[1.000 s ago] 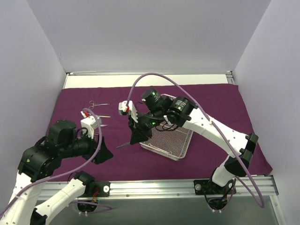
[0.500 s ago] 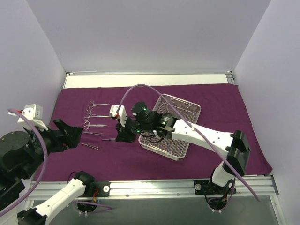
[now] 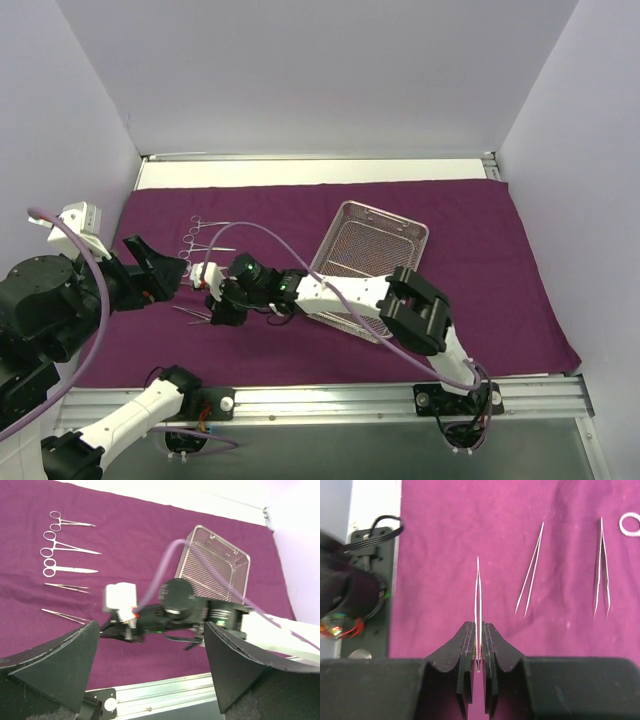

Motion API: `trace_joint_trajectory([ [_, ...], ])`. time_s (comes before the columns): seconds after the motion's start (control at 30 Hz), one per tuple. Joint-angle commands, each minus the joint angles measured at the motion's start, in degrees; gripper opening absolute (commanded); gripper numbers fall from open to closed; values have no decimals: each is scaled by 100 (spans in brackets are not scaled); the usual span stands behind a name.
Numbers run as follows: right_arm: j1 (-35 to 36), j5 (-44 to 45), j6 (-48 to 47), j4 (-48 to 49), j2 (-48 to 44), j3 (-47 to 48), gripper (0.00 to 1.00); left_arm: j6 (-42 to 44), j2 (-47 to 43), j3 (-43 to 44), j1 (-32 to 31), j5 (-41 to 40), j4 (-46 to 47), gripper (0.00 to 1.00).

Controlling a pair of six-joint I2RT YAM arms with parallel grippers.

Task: Open and lay out the surgical kit
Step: Place the medical item in the surgical kit.

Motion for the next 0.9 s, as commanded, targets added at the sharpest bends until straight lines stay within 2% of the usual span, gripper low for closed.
trace_joint_trajectory([
  [0.0,25,-244,-377,516,326,634,0,-171,57,253,9,-94,-943,94],
  [0.2,25,-420,-641,455,906,1258,0,-163,56,297,18,-357,-820,94],
  [0.53,122,-420,-553,437,1759,2049,0,-75,347,499,18,-420,-917,94],
  [0.87,175,-385,-439,490,2172,2366,0,57,540,701,18,-384,-969,94],
])
